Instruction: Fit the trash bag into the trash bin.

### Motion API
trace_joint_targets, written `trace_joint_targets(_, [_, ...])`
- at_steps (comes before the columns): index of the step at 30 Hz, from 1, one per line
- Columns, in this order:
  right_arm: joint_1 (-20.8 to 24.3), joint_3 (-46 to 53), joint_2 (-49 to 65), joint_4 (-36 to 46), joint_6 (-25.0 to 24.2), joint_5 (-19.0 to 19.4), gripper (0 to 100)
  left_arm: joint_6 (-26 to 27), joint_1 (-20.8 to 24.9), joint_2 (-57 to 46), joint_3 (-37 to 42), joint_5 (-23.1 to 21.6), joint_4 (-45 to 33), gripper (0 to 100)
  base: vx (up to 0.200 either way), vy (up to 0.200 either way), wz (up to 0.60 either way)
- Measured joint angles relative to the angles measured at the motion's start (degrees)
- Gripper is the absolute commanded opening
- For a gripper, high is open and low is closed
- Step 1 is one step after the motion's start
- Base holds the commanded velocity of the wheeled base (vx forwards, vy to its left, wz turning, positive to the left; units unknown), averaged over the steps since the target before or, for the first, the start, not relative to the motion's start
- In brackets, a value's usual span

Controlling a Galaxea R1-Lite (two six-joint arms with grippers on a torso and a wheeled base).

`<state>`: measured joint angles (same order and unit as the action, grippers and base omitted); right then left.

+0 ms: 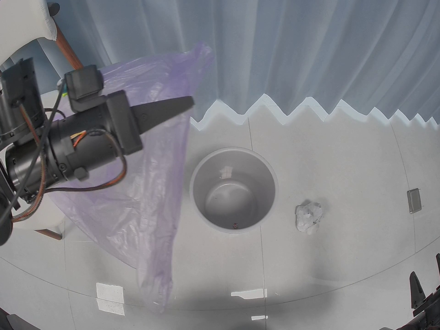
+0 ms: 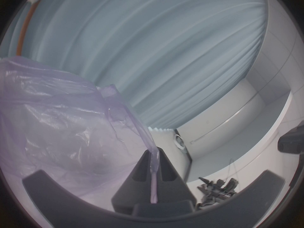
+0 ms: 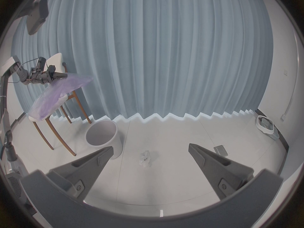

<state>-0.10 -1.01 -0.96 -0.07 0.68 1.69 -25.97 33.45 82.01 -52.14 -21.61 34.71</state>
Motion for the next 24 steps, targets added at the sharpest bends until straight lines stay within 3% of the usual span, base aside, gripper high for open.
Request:
trace_joint_targets(6, [0.0, 0.0, 0.0, 0.0, -0.2, -0.1, 100, -3.4, 7.9, 4.7, -4.9, 1.8, 0.8, 0, 0.0, 0.0, 0.0])
trace_joint_targets(11, [0.0, 0.0, 0.0, 0.0, -0.3, -0.1, 100, -5.6, 11.2, 8.2, -8.9, 2.5, 0.9, 0, 0.0, 0.0, 0.0])
trace_joint_targets(18, [0.0, 0.0, 0.0, 0.0, -0.3, -0.1, 100, -7.3, 12.4, 11.3, -11.1, 2.8, 1.9, 0, 0.0, 0.0, 0.0])
trace_joint_targets(24, [0.0, 0.0, 0.0, 0.0, -0.3, -0.1, 100, -7.0, 10.6, 12.3, -10.6, 3.8, 2.8, 0, 0.0, 0.0, 0.0])
